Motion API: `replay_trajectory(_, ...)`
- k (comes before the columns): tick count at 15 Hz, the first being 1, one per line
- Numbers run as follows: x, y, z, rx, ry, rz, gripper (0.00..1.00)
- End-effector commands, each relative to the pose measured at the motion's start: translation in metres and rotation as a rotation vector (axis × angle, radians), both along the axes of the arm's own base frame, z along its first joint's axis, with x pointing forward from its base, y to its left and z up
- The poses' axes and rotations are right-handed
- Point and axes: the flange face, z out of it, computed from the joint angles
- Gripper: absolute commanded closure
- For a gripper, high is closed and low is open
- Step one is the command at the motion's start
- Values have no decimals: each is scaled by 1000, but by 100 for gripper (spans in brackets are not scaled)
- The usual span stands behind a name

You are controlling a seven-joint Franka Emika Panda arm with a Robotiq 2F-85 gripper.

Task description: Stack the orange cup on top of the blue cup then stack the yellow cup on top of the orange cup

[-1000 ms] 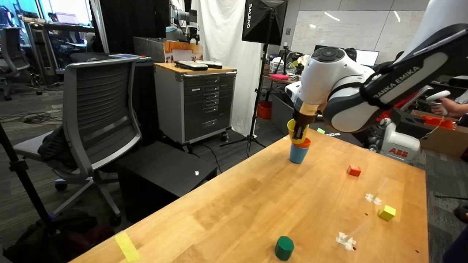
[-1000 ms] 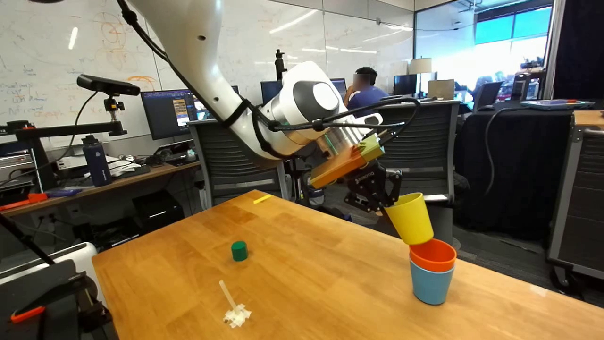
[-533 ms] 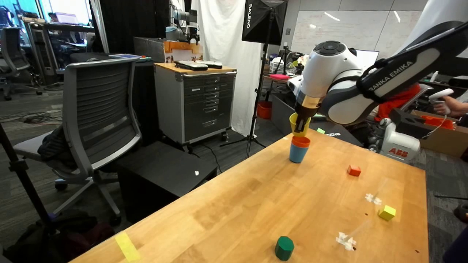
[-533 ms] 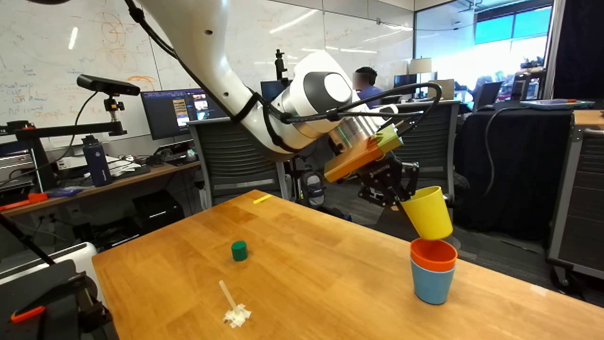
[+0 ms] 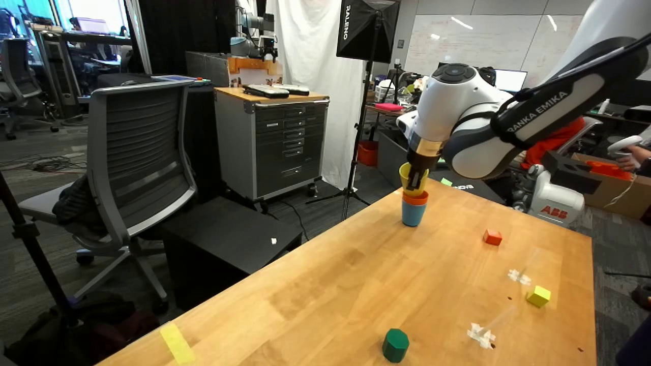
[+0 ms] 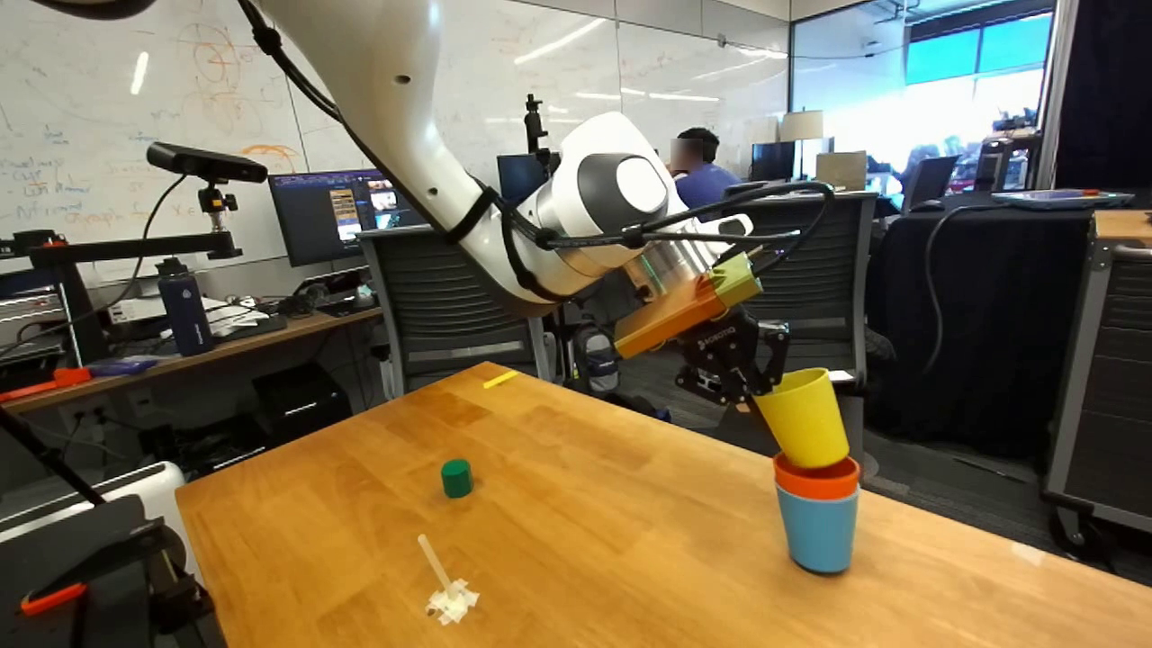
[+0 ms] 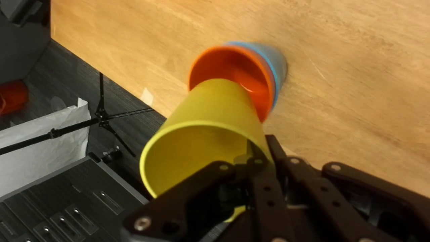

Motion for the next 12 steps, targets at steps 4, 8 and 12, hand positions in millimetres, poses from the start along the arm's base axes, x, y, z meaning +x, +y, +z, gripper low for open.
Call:
replay_trajectory(4, -5, -3, -36, 45, 51, -12, 99)
replay_trajectory(8, -8, -7, -45, 63, 63, -22, 97)
replay_trajectory(12, -10, -7, -45, 96, 57, -5, 53)
